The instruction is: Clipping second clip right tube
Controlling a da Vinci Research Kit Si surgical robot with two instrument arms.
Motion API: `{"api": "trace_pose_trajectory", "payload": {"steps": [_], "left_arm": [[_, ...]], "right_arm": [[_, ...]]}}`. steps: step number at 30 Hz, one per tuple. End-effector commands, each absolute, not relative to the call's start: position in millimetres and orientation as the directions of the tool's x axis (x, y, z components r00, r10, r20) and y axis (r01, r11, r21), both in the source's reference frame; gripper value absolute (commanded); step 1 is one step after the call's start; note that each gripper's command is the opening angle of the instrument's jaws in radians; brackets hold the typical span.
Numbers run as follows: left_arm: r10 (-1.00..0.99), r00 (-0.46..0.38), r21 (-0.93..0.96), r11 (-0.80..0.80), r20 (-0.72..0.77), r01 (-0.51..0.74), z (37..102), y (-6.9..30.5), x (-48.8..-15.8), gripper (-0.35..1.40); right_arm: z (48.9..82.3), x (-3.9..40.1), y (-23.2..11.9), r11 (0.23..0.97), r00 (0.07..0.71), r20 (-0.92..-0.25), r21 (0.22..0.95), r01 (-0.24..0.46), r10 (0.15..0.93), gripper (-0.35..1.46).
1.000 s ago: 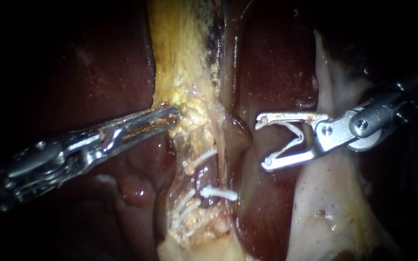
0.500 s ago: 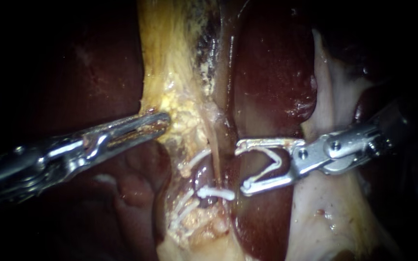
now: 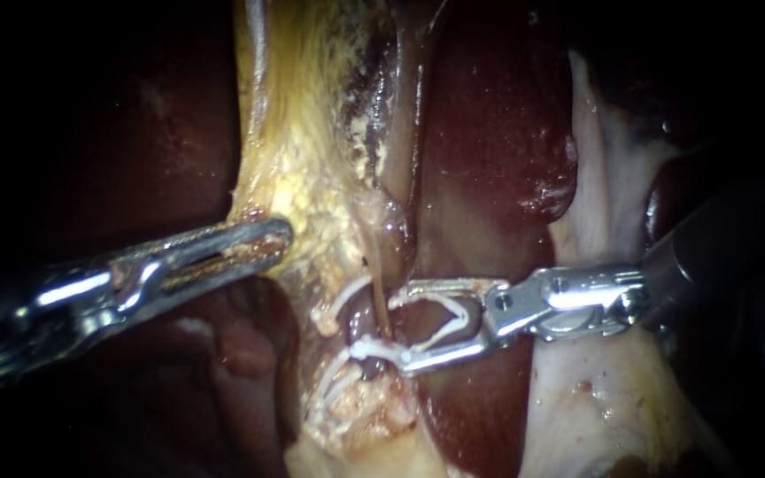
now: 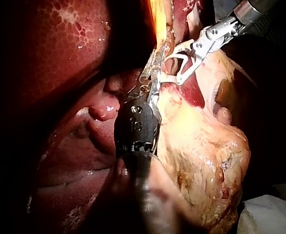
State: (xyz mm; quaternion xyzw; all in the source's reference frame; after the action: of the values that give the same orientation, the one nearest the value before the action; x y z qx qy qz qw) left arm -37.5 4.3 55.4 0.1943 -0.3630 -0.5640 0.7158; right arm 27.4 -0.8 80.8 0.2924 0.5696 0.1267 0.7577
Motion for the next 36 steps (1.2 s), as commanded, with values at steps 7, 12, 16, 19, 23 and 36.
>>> {"api": "trace_pose_trajectory", "payload": {"steps": [7,12,16,19,23,36], "left_arm": [[-0.948,0.100,0.685,0.290,0.303,0.668,55.5,4.5,-37.3,-0.35],[-0.947,0.099,0.684,0.290,0.304,0.670,55.6,4.6,-37.2,-0.35],[-0.947,0.099,0.684,0.290,0.304,0.670,55.6,4.6,-37.2,-0.35],[-0.947,0.099,0.684,0.290,0.304,0.670,55.6,4.6,-37.2,-0.35],[-0.947,0.099,0.684,0.290,0.304,0.670,55.6,4.6,-37.2,-0.35],[-0.947,0.098,0.682,0.289,0.305,0.672,55.6,4.6,-37.2,-0.35]], "right_arm": [[80.9,28.9,-0.7,0.768,0.325,-0.762,0.625,0.140,0.561,0.58],[81.1,29.7,-0.7,0.738,0.323,-0.736,0.659,0.141,0.595,0.56],[81.4,30.3,-1.0,0.709,0.328,-0.709,0.690,0.144,0.624,0.53],[81.5,30.4,-1.2,0.687,0.332,-0.686,0.714,0.135,0.648,0.48],[81.5,30.3,-1.0,0.669,0.334,-0.668,0.731,0.131,0.665,0.43],[81.3,29.8,-0.7,0.585,0.336,-0.573,0.808,0.074,0.748,-0.09]]}}
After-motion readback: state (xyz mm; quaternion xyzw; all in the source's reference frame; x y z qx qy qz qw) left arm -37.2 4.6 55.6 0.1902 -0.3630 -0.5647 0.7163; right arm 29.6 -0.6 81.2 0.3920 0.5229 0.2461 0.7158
